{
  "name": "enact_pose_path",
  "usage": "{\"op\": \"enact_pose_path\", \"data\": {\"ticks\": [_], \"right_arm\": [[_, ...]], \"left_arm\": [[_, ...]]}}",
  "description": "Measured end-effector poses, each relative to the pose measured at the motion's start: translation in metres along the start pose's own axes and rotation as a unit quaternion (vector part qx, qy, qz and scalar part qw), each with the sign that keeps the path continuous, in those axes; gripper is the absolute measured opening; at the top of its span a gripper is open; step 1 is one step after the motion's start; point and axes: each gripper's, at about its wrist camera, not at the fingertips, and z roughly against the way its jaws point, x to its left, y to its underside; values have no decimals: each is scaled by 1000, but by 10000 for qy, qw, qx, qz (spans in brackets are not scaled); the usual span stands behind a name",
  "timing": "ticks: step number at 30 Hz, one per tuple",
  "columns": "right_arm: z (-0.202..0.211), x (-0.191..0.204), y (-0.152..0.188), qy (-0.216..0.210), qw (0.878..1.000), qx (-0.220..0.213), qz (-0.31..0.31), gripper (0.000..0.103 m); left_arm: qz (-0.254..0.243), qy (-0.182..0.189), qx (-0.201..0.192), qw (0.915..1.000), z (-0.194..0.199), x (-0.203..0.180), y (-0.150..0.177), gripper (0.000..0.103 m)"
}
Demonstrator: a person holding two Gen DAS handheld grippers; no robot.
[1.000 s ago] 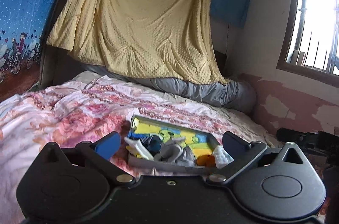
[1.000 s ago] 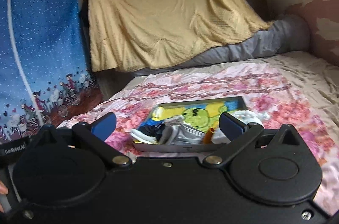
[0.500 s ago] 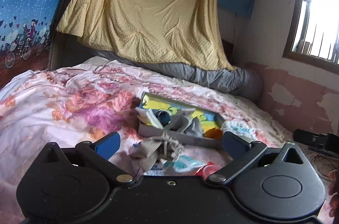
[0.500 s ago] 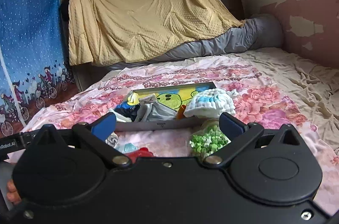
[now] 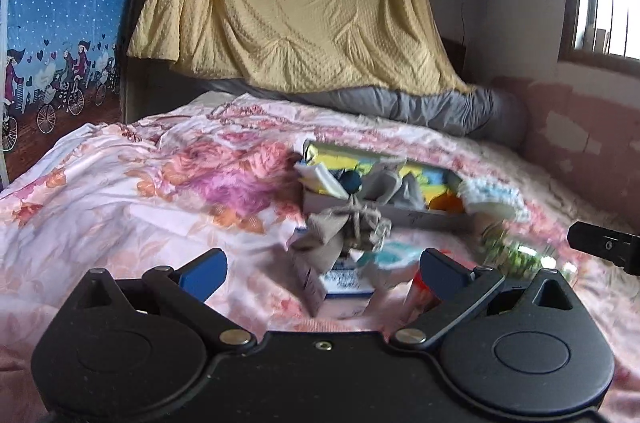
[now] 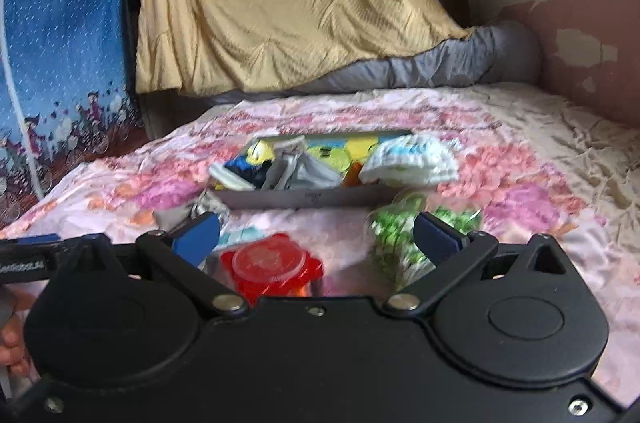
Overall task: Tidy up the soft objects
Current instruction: 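Move the left tool to the gray string-tied sock while the right tool approaches the blue-white packet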
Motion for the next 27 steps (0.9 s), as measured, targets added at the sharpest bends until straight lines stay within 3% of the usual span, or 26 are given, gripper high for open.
{"op": "enact_pose_path", "data": {"ticks": [15,27], "right_arm": [[-14,24,42,-448,9952,661,572,103],[-28,45,62,-471,9901,823,1035,103]], "left_arm": [[109,16,762,9970,-26,12,13,102],[132,158,967,9951,-41,15,8,102]]}}
